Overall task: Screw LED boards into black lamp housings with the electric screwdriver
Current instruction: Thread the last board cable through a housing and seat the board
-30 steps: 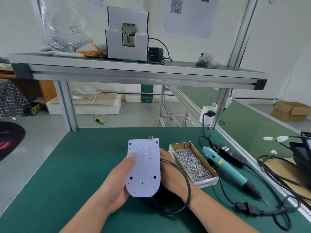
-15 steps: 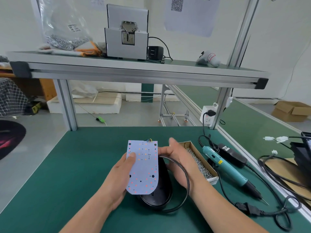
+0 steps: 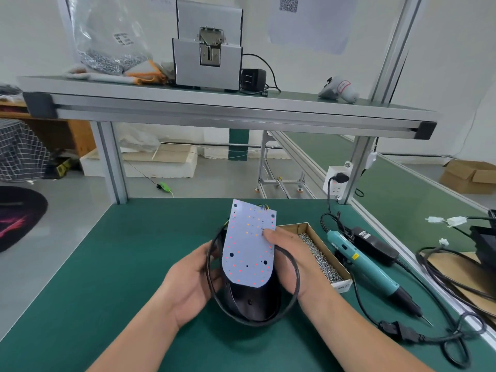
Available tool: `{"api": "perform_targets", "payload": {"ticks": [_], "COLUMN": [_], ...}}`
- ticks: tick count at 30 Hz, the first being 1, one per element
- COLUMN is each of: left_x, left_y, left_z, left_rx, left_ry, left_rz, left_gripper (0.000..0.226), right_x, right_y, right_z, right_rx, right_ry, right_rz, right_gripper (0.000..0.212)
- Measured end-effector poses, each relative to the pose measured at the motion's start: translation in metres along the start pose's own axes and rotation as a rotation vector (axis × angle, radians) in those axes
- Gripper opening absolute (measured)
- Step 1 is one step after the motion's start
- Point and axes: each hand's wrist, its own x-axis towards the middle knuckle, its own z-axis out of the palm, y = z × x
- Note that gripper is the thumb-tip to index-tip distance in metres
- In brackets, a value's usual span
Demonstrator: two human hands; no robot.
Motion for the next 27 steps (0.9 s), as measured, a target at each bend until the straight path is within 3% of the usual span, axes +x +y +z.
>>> {"api": "perform_targets", "payload": {"ticks": [5, 13, 18, 21, 24, 27], "left_x": [-0.002, -0.005, -0.014, -0.003, 0.005, -0.002], "left_y": [-0.001, 0.006, 0.007, 0.017, 0.015, 0.016], "left_z": [0.000, 0.004, 0.002, 0.003, -0.011, -0.001], "left_rx": [0.256, 0.552, 0.734, 0.712, 0.707, 1.037], "left_ry": [-0.014, 0.012, 0.068, 0.187, 0.155, 0.210], "left_rz": [0.030, 0.160, 0.218, 0.172, 0.161, 0.197], "left_gripper": [0.046, 0.033, 0.051, 0.031, 0.037, 0.028], "right_x": [-0.003, -0.008, -0.009, -0.005, -0.005, -0.004], "right_y": [0.000, 0.007, 0.013, 0.012, 0.014, 0.016], "right_z": [0.001, 0.009, 0.008, 0.001, -0.004, -0.003], "right_rx": [-0.023, 0.047, -0.026, -0.082, -0.089, -0.076], "right_ry": [-0.031, -0.063, -0.011, 0.065, 0.064, 0.103], "right_rz": [0.020, 0.036, 0.044, 0.125, 0.146, 0.131], "right_gripper": [0.055, 0.053, 0.047, 0.040, 0.049, 0.043]}}
